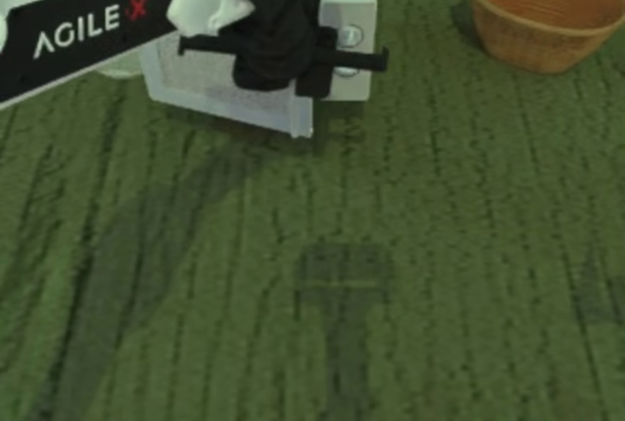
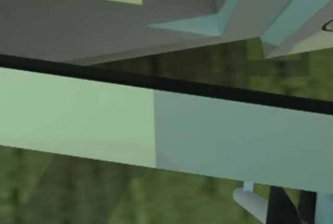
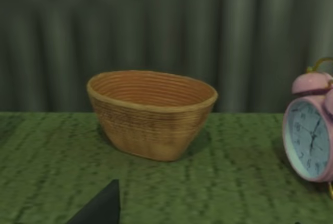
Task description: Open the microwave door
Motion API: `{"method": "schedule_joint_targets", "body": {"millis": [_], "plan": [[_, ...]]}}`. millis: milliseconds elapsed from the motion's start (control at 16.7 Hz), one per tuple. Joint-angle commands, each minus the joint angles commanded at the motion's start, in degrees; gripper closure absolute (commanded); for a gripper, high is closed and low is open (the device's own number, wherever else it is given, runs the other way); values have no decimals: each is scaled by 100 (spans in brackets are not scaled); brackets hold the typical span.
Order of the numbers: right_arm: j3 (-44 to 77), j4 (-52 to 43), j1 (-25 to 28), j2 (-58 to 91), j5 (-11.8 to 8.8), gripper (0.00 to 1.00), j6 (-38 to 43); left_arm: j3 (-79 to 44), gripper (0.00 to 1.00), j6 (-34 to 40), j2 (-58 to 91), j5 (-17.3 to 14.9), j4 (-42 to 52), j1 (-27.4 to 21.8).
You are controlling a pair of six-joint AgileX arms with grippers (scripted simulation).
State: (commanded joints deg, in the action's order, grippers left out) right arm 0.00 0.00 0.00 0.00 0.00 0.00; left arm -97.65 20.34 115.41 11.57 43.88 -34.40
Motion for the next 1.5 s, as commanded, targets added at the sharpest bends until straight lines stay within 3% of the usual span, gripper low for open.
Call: {"method": "schedule_joint_targets", "body": {"millis": [1200,1500], "plan": [[0,0,0,0,0,0,0,0,100,0,0,0,0,0],[0,0,0,0,0,0,0,265,100,-211,-174,-134,-123,18]]}}
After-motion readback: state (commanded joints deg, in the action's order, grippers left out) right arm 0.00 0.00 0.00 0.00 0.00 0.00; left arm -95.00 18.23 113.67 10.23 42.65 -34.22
